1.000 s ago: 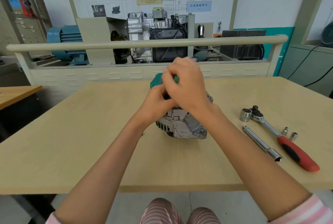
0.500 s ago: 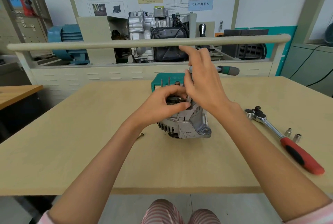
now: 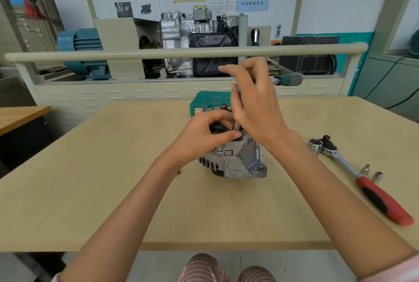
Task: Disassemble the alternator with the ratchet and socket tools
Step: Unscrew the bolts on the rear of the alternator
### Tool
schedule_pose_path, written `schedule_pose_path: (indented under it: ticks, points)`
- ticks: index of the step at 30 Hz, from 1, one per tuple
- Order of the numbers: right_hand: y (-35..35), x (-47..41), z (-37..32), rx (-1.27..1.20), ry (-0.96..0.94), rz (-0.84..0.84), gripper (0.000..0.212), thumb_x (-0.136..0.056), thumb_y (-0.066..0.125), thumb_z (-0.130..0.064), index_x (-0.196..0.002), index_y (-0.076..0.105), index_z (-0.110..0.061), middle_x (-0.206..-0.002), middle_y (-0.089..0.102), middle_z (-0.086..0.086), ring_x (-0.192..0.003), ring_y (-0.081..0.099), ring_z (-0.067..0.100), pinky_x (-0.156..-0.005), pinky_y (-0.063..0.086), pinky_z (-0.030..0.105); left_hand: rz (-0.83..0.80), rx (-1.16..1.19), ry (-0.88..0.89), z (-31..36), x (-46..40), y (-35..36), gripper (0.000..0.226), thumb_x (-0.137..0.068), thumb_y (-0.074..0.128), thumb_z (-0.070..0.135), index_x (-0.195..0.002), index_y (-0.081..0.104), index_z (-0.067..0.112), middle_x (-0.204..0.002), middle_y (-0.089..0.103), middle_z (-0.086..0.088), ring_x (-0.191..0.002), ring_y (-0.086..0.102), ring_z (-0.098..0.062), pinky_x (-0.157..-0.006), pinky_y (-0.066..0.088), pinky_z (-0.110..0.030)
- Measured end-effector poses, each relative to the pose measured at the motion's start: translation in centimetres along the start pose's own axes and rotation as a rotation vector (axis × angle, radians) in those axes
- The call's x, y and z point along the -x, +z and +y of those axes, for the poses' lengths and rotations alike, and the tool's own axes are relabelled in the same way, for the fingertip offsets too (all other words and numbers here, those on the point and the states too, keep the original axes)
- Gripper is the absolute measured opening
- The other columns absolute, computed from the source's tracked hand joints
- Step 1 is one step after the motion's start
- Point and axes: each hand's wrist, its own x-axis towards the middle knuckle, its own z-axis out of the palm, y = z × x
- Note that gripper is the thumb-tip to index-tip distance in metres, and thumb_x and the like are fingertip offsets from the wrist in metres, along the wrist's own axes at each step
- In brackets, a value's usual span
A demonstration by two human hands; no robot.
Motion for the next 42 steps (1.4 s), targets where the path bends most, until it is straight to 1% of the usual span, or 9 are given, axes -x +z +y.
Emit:
schedule_pose_path:
  ticks: [4,10,16,22,24,27,31,37,42]
  points:
    - [-0.1,-0.2,0.7,-0.025,0.061,0.093,0.036,-0.077,0.052,0.016,-0.110,0.061,0.004,-0.095,0.051,0.026,-0.074,0.052,0.032,-0.063,0.050,0.043,-0.018,-0.030,-0.004,0.0,0.2,-0.2,0.030,-0.079,0.073,0.014,-0.106,0.065,0.021,-0.088,0.067,0.014,-0.085,0.059,0.009,-0.080,0.042,-0.007]
    - [-0.1,-0.1,2.1,-0.246,0.445,0.163,0.033,-0.083,0.047,0.005,-0.113,0.055,-0.006,-0.100,0.041,0.004,-0.080,0.043,-0.001,-0.074,0.034,0.002,-0.029,-0.069,-0.011,0.5,0.0,-0.2,0.028,-0.081,0.071,0.013,-0.106,0.063,0.025,-0.085,0.066,0.015,-0.085,0.058,0.008,-0.079,0.041,-0.004]
    - [0.8,0.7,3.4,-0.528,0.786,-0.033,0.034,-0.089,0.045,0.004,-0.115,0.048,-0.018,-0.089,0.043,-0.009,-0.089,0.047,0.004,-0.061,0.045,0.011,0.065,-0.059,0.005,1.1,-0.2,0.3,0.026,-0.081,0.071,0.011,-0.102,0.065,0.025,-0.083,0.065,0.016,-0.083,0.060,0.007,-0.083,0.045,-0.012]
    - [1.3,0.8,4.3,-0.499,0.802,-0.143,0.037,-0.086,0.046,0.006,-0.118,0.047,-0.013,-0.090,0.045,-0.005,-0.083,0.050,0.011,-0.045,0.038,0.004,0.212,-0.154,0.101,2.6,-0.7,-0.6,0.020,-0.082,0.070,0.013,-0.101,0.068,0.020,-0.085,0.064,0.018,-0.085,0.059,0.009,-0.081,0.043,-0.005]
    - [1.4,1.0,4.4,-0.447,0.785,-0.210,0.037,-0.087,0.046,0.005,-0.119,0.046,-0.013,-0.089,0.043,-0.006,-0.094,0.049,0.017,-0.054,0.044,0.009,0.267,-0.082,0.082,3.1,-1.0,-1.6,0.020,-0.083,0.068,0.012,-0.098,0.065,0.024,-0.087,0.066,0.015,-0.085,0.061,0.006,-0.081,0.049,-0.011]
    - [1.6,1.0,4.6,-0.358,0.753,-0.296,0.034,-0.090,0.044,0.003,-0.119,0.044,-0.013,-0.084,0.042,-0.011,-0.096,0.042,0.015,-0.070,0.051,0.025,0.354,0.050,-0.013,2.7,-1.0,-3.8,0.018,-0.085,0.066,0.009,-0.096,0.064,0.024,-0.091,0.068,0.006,-0.081,0.066,0.000,-0.070,0.052,-0.014]
    - [1.7,1.1,5.1,-0.381,0.753,-0.306,0.025,-0.092,0.043,0.000,-0.109,0.047,-0.018,-0.085,0.042,-0.014,-0.103,0.041,0.015,-0.056,0.048,0.014,0.416,0.163,-0.286,-0.9,0.4,-6.7,0.015,-0.087,0.063,0.009,-0.099,0.065,0.019,-0.090,0.070,0.000,-0.076,0.069,-0.006,-0.064,0.054,-0.016]
    - [2.0,1.1,5.3,-0.349,0.749,-0.331,0.023,-0.092,0.043,0.000,-0.103,0.046,-0.020,-0.089,0.045,-0.010,-0.121,0.047,0.031,-0.050,0.047,0.009,0.221,-0.172,-0.610,-9.4,4.2,-6.7,0.011,-0.085,0.064,-0.001,-0.096,0.067,0.001,-0.076,0.065,-0.006,-0.068,0.061,-0.017,-0.054,0.050,-0.011]
    - [2.1,1.2,5.4,-0.309,0.730,-0.348,0.020,-0.094,0.043,-0.003,-0.104,0.048,-0.020,-0.096,0.045,-0.005,-0.121,0.047,0.031,-0.055,0.048,0.015,0.205,-0.289,-0.639,-12.5,5.9,-5.9,0.008,-0.084,0.067,0.003,-0.088,0.069,0.010,-0.082,0.067,-0.005,-0.075,0.060,-0.016,-0.062,0.043,-0.014]
